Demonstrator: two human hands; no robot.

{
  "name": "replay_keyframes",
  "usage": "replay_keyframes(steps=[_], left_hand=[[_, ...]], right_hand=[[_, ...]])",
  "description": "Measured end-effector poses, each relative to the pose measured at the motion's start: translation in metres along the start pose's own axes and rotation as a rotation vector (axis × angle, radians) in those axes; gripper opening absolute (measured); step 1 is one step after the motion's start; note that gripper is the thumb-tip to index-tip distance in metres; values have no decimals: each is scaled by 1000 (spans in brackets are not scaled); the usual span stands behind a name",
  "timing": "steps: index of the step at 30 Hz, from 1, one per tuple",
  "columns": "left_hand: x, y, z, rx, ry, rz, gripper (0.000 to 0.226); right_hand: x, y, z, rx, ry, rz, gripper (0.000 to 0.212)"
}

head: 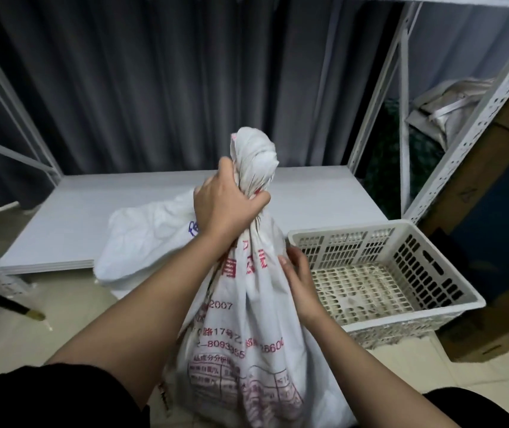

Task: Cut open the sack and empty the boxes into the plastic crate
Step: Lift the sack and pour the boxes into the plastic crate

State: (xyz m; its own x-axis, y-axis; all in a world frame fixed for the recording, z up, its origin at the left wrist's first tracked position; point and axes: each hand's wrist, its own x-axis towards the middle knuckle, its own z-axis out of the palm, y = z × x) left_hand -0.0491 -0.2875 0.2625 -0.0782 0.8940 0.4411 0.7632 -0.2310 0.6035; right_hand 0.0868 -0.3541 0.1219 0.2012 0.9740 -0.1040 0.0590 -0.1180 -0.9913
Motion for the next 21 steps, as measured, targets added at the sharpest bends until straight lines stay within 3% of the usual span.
replay_keyframes(steps=[4, 6, 8, 11, 13, 17, 18, 21], left_hand=[[11, 33, -22, -49, 91, 9, 47], [15, 51, -34, -71, 118, 10, 47], [18, 66, -45, -109, 134, 13, 47], [23, 83, -58, -260, 152, -44, 45], [25, 92, -64, -395, 154, -114, 46], [25, 102, -66, -643, 125, -253, 45], [25, 104, -66, -722, 109, -284, 45], [29, 110, -67, -928, 68, -358, 48]], right_hand=[[-11, -37, -21, 186, -55, -66, 76], [-20, -61, -30, 142, -166, -117, 78], [-28, -81, -37, 96, -266, -138, 94], [-36, -107, -43, -48, -297, -167, 102], [-35, -121, -43, -209, -184, -191, 91], [-23, -141, -45, -227, 107, -321, 16], [-22, -148, -48, -260, 170, -345, 6], [-21, -169, -65, -369, 294, -454, 10]])
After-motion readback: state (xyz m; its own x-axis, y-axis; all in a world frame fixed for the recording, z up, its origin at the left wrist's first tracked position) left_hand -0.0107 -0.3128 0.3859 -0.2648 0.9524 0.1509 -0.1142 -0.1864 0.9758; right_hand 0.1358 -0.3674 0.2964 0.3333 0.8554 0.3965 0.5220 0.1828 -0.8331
